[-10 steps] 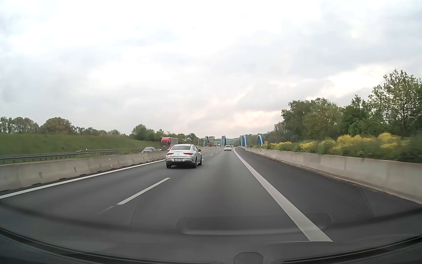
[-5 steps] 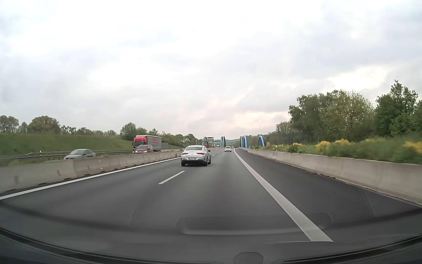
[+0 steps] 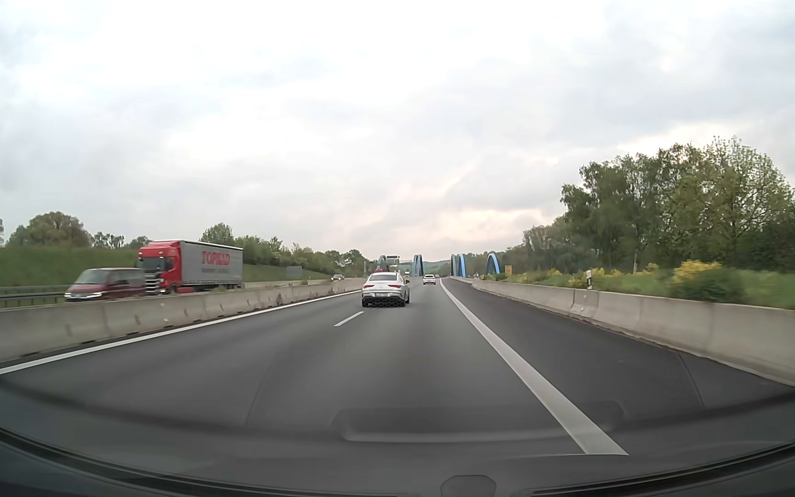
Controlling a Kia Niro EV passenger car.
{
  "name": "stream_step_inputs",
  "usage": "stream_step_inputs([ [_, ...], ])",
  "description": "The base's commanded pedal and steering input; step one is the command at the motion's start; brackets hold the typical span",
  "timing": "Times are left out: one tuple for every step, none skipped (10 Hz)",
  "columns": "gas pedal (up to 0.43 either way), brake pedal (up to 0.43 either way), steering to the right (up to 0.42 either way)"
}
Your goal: Follow the waypoints while adhering to traffic rules and regulations
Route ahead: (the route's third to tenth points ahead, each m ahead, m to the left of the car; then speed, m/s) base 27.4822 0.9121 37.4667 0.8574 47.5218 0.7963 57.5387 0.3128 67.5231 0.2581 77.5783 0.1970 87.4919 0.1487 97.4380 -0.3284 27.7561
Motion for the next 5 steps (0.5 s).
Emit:
stream_step_inputs([
  [0.280,0.000,-0.001],
  [0.280,0.000,-0.001],
  [0.268,0.000,-0.001],
  [0.260,0.000,-0.001],
  [0.248,0.000,-0.001],
])
